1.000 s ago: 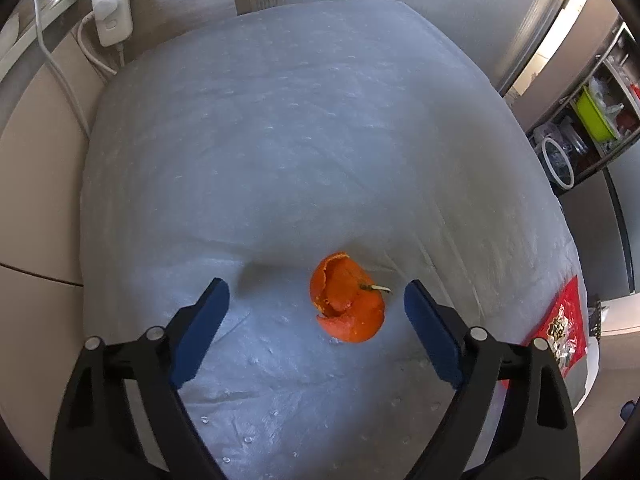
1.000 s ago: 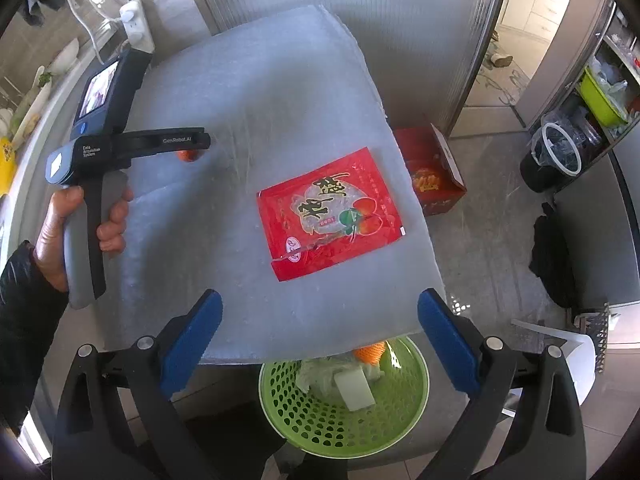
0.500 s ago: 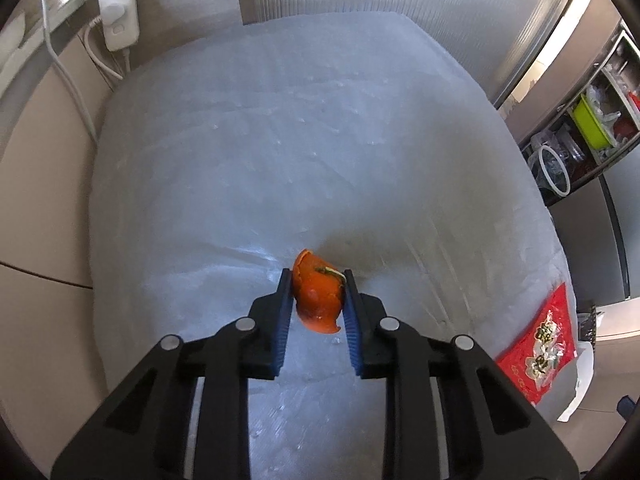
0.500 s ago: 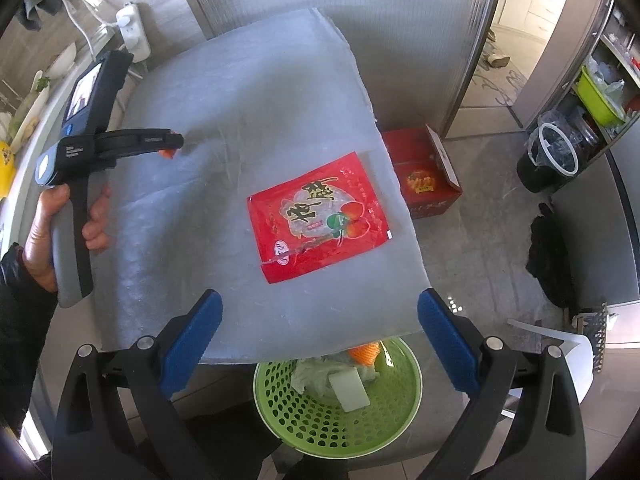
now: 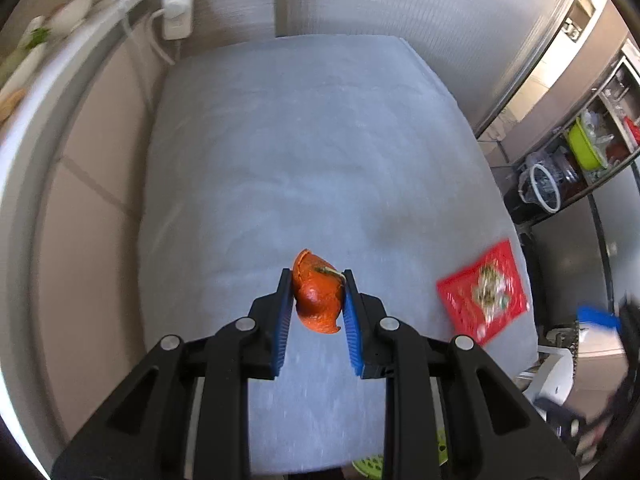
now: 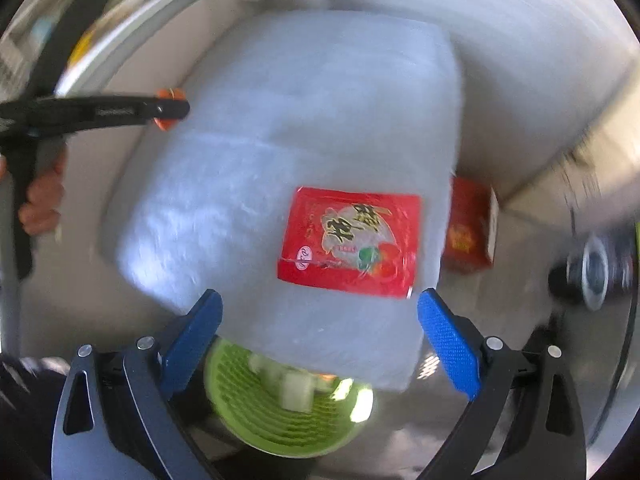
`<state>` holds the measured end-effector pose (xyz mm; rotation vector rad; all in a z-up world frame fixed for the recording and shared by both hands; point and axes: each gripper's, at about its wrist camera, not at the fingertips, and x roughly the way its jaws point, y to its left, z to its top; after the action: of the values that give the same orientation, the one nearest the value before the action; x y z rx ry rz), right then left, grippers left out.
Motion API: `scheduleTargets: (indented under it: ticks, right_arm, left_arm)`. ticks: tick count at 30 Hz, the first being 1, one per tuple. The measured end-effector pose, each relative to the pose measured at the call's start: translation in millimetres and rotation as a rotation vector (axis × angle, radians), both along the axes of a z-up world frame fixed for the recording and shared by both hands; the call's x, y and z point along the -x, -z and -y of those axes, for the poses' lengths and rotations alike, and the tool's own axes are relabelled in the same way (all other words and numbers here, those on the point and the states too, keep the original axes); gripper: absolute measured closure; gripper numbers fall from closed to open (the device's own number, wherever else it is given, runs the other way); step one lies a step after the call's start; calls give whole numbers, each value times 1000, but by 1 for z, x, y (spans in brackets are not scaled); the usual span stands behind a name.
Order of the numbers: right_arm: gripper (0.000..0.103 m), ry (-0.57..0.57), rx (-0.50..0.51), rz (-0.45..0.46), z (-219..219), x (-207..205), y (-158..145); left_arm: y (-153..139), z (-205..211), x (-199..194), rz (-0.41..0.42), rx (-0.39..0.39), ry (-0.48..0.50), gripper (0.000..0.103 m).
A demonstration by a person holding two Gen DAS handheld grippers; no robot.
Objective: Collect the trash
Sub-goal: 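Grasp the red snack packet with the right tool while the left tool holds the peel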
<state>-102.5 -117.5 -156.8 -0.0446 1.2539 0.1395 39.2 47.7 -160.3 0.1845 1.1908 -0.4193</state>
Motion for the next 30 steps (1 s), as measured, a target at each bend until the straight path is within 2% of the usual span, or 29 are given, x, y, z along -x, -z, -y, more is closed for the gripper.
scheduleTargets:
  ticks: [6, 11, 13, 15, 21, 26, 30]
  right_arm:
    - [5, -402, 50, -36, 5, -27, 15]
    - [5, -711, 48, -28, 13, -41, 28]
    - [6, -851, 57, -21, 16, -42, 34]
    - [6, -938, 74, -25, 17, -42, 41]
    - [6, -1139, 100, -48, 15, -44, 57]
    - [6, -1176, 107, -48, -1, -49, 66]
    - [6, -1187, 115, -57, -17, -52, 72]
  left_arm:
    - [-6, -14, 42, -2, -12, -182, 79]
    - [-13, -15, 84, -38, 41, -474, 79]
    - [-16, -12, 103, -27, 80, -569, 79]
    - [-13, -7, 118, -39, 94, -656, 79]
    - [-2, 4, 143, -87, 108, -809, 79]
    - [-6, 4, 153, -87, 103, -856, 79]
    - [-5, 5, 155, -78, 115, -857, 79]
